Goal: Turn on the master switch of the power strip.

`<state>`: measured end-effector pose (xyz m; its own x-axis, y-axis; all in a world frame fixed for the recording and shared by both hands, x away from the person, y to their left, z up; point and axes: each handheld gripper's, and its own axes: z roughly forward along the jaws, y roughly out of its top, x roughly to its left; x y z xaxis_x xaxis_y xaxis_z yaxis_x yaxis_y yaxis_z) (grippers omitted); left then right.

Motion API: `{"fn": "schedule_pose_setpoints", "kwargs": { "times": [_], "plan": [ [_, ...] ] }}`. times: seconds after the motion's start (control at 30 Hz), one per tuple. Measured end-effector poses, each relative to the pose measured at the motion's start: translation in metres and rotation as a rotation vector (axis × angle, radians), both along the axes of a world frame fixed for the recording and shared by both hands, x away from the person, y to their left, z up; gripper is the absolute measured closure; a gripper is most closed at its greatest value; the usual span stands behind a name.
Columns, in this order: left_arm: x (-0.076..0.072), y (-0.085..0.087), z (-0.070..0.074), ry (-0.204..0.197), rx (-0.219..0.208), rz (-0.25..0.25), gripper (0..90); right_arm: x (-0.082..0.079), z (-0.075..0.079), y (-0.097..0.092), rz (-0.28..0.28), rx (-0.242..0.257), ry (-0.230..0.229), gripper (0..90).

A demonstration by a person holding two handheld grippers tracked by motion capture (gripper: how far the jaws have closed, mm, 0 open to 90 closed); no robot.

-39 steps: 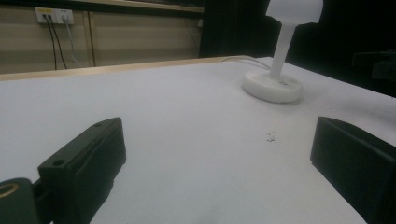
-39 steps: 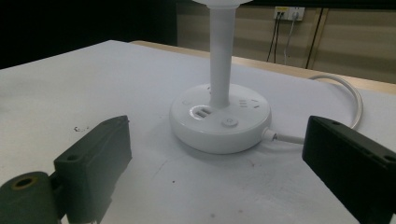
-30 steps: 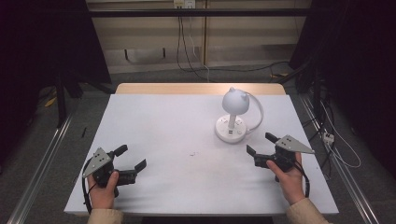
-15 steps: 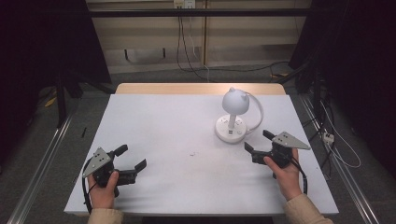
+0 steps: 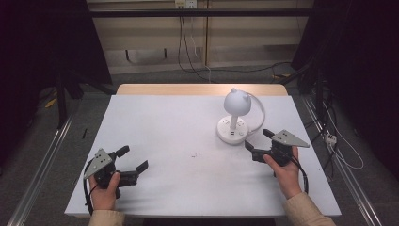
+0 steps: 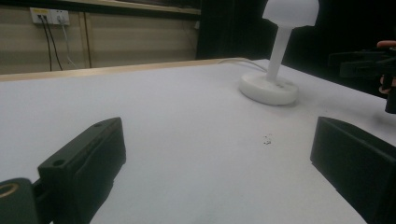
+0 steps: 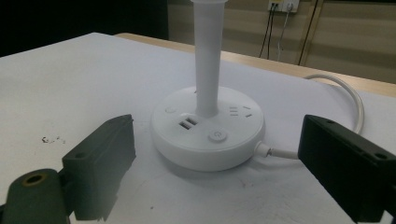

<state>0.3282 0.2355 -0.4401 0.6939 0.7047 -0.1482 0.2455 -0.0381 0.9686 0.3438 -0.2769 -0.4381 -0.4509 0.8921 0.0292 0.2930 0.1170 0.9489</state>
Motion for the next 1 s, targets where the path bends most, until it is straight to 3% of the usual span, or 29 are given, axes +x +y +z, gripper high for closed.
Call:
{"fn": "schedule_pose_setpoints", "kwargs": {
  "times": [0.63,1.0],
  "plan": [
    [0.0,0.0,0.0,0.001,-0.003,0.0,3.1,0.007,0.0,0.005,0.001,-0.004,0.009,15.3],
    [0.0,-0.001,0.0,-0.001,0.002,-0.002,3.1,0.012,0.0,0.005,0.003,0.003,0.032,26.3]
  ]
}}
